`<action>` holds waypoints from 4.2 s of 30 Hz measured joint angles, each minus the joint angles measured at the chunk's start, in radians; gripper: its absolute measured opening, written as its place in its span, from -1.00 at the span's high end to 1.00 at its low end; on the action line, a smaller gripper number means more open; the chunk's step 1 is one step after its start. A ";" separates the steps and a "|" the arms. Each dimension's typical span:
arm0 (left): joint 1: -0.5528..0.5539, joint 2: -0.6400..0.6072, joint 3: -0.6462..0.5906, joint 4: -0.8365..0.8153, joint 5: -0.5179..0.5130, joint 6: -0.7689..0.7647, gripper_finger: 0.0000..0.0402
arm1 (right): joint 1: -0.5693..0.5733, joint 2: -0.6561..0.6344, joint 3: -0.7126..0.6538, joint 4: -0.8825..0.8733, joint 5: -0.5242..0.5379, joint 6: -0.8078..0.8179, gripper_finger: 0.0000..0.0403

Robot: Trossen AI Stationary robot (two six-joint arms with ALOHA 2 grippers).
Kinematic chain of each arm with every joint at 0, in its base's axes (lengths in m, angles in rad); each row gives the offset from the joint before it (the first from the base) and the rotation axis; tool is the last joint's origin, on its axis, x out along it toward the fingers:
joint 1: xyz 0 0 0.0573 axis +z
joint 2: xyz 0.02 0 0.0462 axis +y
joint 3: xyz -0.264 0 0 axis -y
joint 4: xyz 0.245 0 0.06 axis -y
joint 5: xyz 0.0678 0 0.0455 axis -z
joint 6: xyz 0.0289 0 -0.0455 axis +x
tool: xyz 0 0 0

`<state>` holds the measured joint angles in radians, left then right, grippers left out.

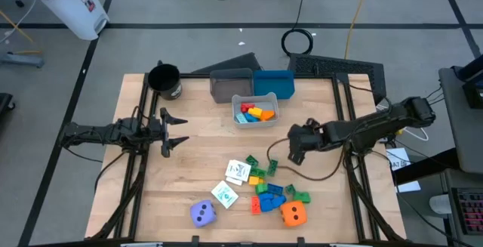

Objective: Pick & Place Toys
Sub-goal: Put the orange game piece into the gray bin, then put the green game piece into the gray bin

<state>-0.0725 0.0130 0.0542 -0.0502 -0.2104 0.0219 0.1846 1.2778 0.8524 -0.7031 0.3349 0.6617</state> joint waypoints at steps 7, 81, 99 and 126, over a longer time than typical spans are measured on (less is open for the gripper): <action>0.000 0.000 0.000 0.000 0.000 0.000 -0.54 | -0.043 0.029 -0.060 -0.020 -0.082 0.164 -0.22; 0.000 0.000 0.000 0.000 0.000 0.000 -0.54 | -0.520 0.001 -0.204 0.842 -0.285 -0.443 0.42; 0.000 0.000 0.000 0.000 0.000 0.000 -0.54 | -0.421 -0.093 -0.205 0.846 -0.316 -0.502 0.30; 0.000 0.000 0.000 0.000 0.000 0.000 -0.54 | 0.373 -0.140 -0.171 0.556 -0.224 -0.325 -0.58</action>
<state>-0.0723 0.0132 0.0540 -0.0498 -0.2104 0.0219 0.5577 1.1378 0.6813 -0.1469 0.1111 0.3369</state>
